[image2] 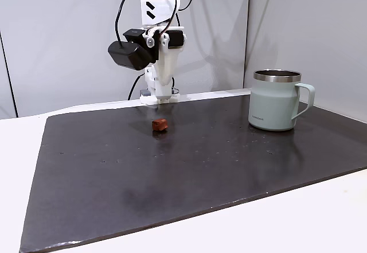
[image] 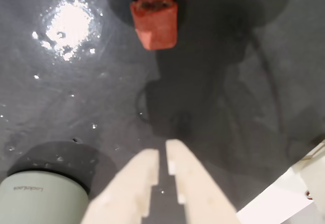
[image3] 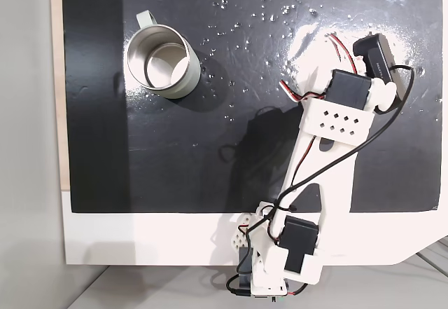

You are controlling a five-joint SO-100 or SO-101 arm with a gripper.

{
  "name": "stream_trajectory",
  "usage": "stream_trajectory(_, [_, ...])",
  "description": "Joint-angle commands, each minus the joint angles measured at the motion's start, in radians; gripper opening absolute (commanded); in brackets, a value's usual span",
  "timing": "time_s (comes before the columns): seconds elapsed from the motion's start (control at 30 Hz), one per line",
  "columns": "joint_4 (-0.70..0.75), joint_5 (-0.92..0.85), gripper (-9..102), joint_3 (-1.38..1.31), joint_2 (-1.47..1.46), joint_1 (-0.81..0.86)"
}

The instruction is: Grasp a cube and put it in the cup.

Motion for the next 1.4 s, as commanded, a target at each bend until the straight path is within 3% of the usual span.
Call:
stream_trajectory(0.0, [-0.011, -0.017, 3, 0.009, 0.032, 0.015])
stream_trajectory(0.2, [-0.009, -0.031, 20, 0.02, 0.021, 0.055])
stream_trajectory(0.4, [-0.006, -0.041, 26, 0.008, -0.015, 0.083])
stream_trajectory(1.37, [-0.041, -0.08, 25, -0.121, -0.353, 0.129])
